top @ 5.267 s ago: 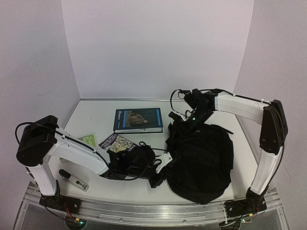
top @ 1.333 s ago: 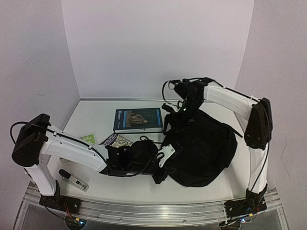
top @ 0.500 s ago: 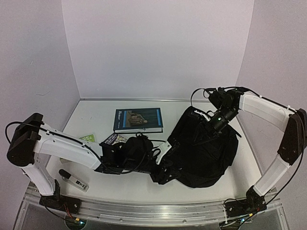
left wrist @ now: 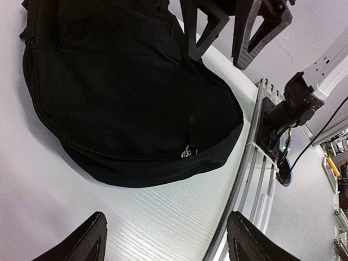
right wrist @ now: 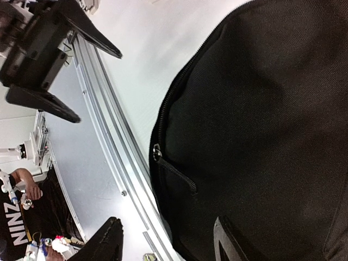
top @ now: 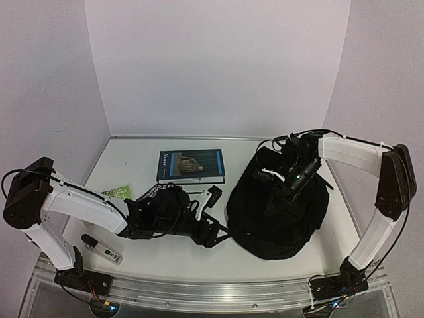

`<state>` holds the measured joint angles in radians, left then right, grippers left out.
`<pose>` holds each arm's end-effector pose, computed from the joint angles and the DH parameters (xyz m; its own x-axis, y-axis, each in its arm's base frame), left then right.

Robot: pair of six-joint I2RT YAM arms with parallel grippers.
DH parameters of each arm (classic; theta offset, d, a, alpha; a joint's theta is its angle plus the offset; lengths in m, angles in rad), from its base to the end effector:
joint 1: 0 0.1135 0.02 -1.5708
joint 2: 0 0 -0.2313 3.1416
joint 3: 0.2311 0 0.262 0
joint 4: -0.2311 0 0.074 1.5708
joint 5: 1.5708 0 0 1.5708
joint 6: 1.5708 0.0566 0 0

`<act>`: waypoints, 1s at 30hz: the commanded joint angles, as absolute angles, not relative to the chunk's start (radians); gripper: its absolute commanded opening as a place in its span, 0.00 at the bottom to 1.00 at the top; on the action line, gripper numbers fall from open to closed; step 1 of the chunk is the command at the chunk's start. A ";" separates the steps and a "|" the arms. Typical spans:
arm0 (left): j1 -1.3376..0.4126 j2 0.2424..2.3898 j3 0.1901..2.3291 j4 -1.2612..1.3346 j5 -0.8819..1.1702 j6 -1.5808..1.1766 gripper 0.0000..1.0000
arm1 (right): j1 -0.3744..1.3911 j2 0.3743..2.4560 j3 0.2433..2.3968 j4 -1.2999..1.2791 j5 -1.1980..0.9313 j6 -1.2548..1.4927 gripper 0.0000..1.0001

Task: Pack the student bag
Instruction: Unzip the student bag at the center of the board.

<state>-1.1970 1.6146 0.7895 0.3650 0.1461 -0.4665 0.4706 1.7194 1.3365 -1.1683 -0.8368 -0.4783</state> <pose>0.1251 -0.3416 0.1402 -0.5805 0.2613 -0.7712 0.7922 0.4001 -0.4607 0.2621 0.1805 0.1907 -0.6454 -0.6742 -0.3591 -0.6913 0.3155 0.6500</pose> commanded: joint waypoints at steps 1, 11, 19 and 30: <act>-1.193 1.572 0.796 0.430 0.161 -0.499 0.76 | 0.500 1.772 1.319 -1.201 -0.841 -0.549 0.57; -1.189 1.602 0.810 0.426 0.155 -0.509 0.77 | 0.521 1.846 1.307 -1.169 -0.839 -0.562 0.52; -1.175 1.619 0.817 0.430 0.138 -0.521 0.78 | 0.541 1.880 1.293 -1.140 -0.843 -0.547 0.49; -1.168 1.629 0.833 0.376 0.085 -0.527 0.77 | 0.574 1.905 1.283 -1.130 -0.848 -0.545 0.45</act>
